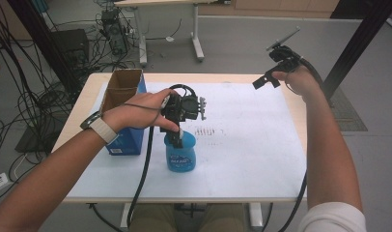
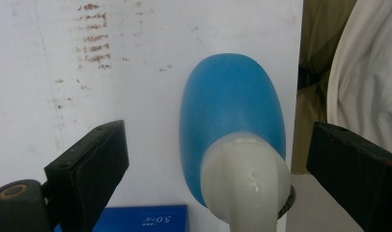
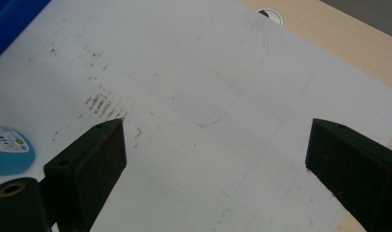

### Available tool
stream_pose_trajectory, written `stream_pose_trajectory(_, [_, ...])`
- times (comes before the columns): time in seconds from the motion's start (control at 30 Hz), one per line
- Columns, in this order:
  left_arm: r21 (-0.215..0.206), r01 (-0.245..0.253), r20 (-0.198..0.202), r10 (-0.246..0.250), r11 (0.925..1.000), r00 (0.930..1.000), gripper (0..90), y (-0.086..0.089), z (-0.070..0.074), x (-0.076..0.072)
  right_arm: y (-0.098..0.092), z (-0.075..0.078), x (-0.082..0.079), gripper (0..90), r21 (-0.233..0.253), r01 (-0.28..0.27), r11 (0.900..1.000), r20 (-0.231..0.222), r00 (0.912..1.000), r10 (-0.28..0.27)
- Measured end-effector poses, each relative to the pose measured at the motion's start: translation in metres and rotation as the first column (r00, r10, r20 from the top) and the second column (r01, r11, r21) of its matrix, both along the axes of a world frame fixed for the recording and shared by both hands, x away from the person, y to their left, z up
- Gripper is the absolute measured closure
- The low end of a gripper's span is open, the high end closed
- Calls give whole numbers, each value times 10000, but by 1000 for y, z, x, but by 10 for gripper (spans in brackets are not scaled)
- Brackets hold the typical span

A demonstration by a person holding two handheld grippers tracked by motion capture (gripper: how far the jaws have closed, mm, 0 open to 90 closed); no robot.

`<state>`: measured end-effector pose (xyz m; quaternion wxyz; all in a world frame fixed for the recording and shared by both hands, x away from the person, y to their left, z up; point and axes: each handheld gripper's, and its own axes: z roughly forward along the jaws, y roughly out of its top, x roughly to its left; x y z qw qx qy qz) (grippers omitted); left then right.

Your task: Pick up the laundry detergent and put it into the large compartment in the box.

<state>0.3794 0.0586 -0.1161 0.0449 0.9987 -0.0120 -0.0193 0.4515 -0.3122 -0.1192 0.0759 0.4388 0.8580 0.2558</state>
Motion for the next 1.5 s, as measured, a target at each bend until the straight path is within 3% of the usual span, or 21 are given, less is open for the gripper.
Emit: stream_pose_trajectory(1.5, [-99, 91, 51, -90, 9999, 9999, 98, 1, -4, -2, 0, -1, 0, 72, 2, -24, 10000, 31, 10000, 24])
